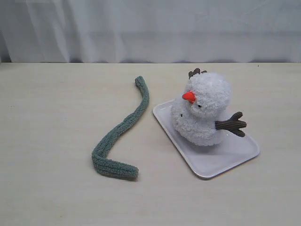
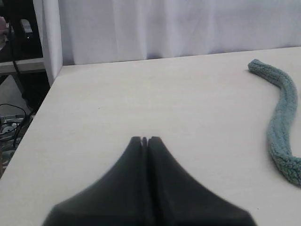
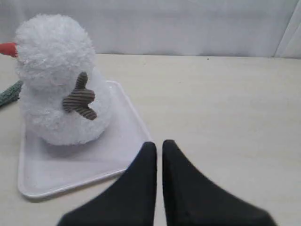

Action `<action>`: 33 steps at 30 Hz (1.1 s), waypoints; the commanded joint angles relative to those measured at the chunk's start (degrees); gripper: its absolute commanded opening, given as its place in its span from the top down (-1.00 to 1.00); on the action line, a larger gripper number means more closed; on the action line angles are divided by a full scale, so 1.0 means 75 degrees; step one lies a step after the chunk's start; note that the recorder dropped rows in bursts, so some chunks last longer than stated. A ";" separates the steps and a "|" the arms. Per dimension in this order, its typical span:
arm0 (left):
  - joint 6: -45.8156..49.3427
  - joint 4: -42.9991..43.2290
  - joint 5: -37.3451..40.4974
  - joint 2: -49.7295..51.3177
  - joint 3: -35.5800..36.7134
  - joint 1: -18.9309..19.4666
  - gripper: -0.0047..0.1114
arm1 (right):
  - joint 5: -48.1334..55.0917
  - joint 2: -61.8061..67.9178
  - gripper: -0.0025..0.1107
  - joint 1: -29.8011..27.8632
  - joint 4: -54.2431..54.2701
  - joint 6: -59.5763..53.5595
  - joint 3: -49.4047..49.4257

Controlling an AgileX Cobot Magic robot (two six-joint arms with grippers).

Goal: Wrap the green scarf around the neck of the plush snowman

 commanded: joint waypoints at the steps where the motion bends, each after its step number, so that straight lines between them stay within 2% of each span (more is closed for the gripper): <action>1: 0.0029 -0.0034 -0.0072 -0.0024 0.0019 -0.0053 0.92 | -0.1224 -0.0036 0.88 0.0016 -0.0385 -0.0056 0.0023; 13: 0.0029 -0.0034 -0.0072 -0.0024 0.0019 -0.0053 0.92 | -0.4058 -0.0036 0.88 0.0016 -0.0368 -0.0038 0.0023; 15: 0.0029 -0.0034 -0.0072 -0.0024 0.0019 -0.0053 0.92 | -0.5095 -0.0036 0.88 0.0016 0.0045 0.0656 0.0023; 18: 0.0029 -0.0034 -0.0072 -0.0024 0.0019 -0.0053 0.92 | -0.5870 -0.0036 0.88 0.0016 0.0207 0.2688 0.0023; 19: 0.0029 -0.0034 -0.0072 -0.0024 0.0019 -0.0053 0.92 | -0.6018 -0.0036 0.88 0.0016 0.0092 0.2827 0.0023; 21: 0.0029 -0.0034 -0.0072 -0.0024 0.0019 -0.0053 0.92 | -0.5844 -0.0036 0.88 0.0016 -0.0474 0.2951 -0.0295; 23: 0.0029 -0.0034 -0.0072 -0.0024 0.0019 -0.0053 0.92 | -0.5114 -0.0036 0.87 0.0016 -0.1178 0.3574 -0.0832; 25: 0.0029 -0.0034 -0.0072 -0.0024 0.0019 -0.0053 0.92 | -0.4256 0.0086 0.79 0.0016 -0.1841 0.4438 -0.1442; 28: 0.0029 -0.0034 -0.0072 -0.0024 0.0019 -0.0053 0.92 | -0.3578 0.0532 0.52 0.0016 -0.3077 0.5530 -0.2303; 33: 0.0029 -0.0034 -0.0072 -0.0024 0.0019 -0.0053 0.92 | -0.2931 0.1502 -0.10 0.0016 -0.4858 0.6592 -0.3442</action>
